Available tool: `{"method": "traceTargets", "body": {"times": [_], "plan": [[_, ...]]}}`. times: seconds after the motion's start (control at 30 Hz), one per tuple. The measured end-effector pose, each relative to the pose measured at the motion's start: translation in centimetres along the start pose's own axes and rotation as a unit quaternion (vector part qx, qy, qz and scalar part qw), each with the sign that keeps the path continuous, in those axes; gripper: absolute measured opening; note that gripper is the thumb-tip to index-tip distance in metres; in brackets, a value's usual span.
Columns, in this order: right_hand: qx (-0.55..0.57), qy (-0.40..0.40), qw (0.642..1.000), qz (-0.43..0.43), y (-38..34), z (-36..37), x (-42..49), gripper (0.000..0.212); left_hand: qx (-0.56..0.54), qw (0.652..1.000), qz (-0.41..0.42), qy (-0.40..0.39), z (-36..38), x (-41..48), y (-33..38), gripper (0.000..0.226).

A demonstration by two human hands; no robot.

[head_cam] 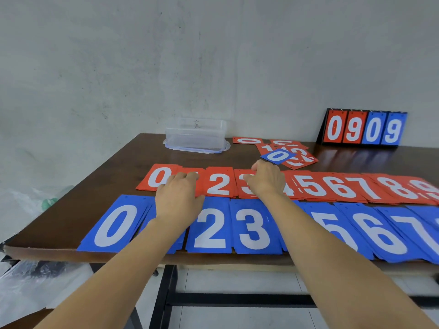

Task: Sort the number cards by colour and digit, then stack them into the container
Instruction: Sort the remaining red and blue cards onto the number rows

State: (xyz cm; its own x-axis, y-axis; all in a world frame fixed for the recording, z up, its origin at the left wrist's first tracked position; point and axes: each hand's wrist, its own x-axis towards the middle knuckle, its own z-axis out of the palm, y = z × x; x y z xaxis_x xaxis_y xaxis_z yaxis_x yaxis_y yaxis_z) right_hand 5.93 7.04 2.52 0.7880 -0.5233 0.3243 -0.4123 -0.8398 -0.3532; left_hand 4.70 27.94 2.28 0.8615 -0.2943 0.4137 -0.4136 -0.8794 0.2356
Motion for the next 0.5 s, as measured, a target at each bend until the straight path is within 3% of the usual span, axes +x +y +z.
{"method": "traceTargets", "body": {"times": [0.23, 0.5], "plan": [[-0.027, 0.014, 0.999, 0.04, 6.4, -3.3, 2.6, 0.02, -0.038, 0.998, 0.029, -0.045, 1.7, 5.6, 6.6, 0.046], [-0.049, -0.028, 0.991, 0.121, 16.6, -5.3, 9.1, 0.025, -0.082, 0.99, 0.007, -0.113, 6.8, 12.0, 13.9, 0.043]]}}
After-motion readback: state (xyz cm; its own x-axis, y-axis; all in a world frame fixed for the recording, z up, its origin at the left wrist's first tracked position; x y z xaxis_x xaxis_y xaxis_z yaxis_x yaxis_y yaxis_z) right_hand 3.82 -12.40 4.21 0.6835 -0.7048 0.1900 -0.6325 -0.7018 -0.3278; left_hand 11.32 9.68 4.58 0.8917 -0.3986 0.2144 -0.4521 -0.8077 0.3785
